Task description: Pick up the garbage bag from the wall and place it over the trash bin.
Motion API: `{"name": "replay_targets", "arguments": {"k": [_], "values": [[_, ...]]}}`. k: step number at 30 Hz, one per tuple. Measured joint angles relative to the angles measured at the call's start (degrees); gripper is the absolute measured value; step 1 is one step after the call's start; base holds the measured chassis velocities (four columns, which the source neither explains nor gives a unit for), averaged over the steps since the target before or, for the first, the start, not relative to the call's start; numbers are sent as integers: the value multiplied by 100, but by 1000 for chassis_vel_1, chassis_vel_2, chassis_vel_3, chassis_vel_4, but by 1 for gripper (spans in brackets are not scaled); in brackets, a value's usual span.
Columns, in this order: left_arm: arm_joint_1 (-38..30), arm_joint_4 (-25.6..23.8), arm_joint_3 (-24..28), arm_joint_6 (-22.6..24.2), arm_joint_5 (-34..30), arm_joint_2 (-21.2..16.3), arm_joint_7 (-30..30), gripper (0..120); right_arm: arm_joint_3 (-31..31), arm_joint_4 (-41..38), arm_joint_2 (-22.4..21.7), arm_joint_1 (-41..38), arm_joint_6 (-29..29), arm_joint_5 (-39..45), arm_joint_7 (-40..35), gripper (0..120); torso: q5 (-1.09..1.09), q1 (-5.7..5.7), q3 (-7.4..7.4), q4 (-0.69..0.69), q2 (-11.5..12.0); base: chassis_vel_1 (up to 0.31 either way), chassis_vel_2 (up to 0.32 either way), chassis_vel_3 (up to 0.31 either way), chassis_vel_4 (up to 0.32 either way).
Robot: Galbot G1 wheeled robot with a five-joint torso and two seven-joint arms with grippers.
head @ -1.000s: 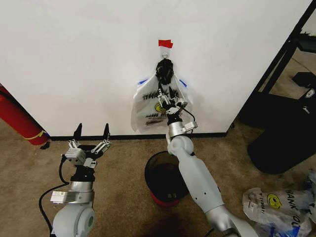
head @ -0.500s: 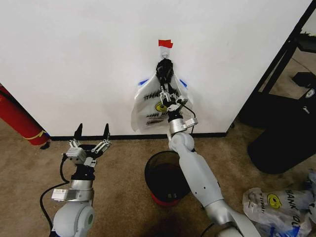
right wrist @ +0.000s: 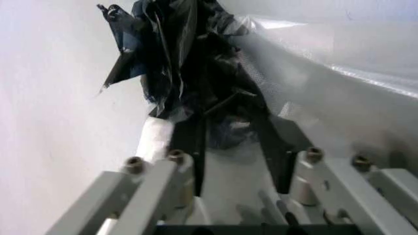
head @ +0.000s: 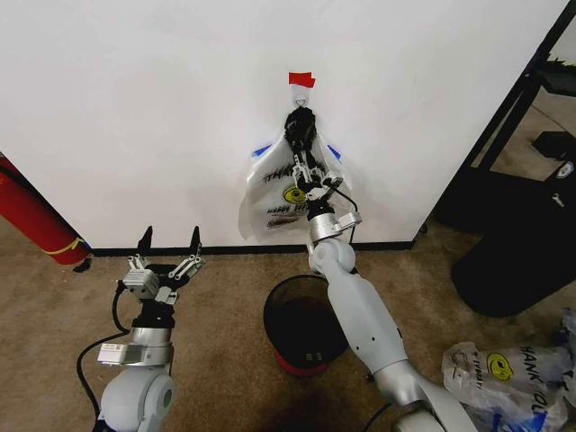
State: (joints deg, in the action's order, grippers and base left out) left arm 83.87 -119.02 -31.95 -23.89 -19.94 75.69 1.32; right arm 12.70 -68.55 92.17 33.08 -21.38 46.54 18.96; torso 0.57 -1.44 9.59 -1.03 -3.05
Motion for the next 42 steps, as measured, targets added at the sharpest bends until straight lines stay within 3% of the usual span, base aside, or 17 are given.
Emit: {"name": "replay_targets", "arguments": {"k": [7,18,22,25,32,42], "values": [[5,3,8,-8,23,29,1,100,13,3,-2,-13,25,-7,-39,0,0,0,0,0,0,0,0,0,0],[26,7,4,-30,31,50,3,100,-7,-117,-2,61,43,-85,-67,0,0,0,0,0,0,0,0,0,0],[35,4,10,-35,38,54,4,100,-32,-191,-3,146,45,-475,-64,0,0,0,0,-1,0,0,0,0,0],[35,4,10,-38,39,53,5,100,-71,-222,-3,201,35,-772,-64,6,0,0,0,0,0,0,0,0,0],[32,9,36,-46,61,79,5,100,2,-109,-4,222,-303,-2231,-44,34,0,0,0,0,0,0,0,0,0],[35,18,-2,-68,62,63,2,100,169,-55,-3,152,-586,-2948,120,67,0,0,0,0,0,0,0,0,0]]}}
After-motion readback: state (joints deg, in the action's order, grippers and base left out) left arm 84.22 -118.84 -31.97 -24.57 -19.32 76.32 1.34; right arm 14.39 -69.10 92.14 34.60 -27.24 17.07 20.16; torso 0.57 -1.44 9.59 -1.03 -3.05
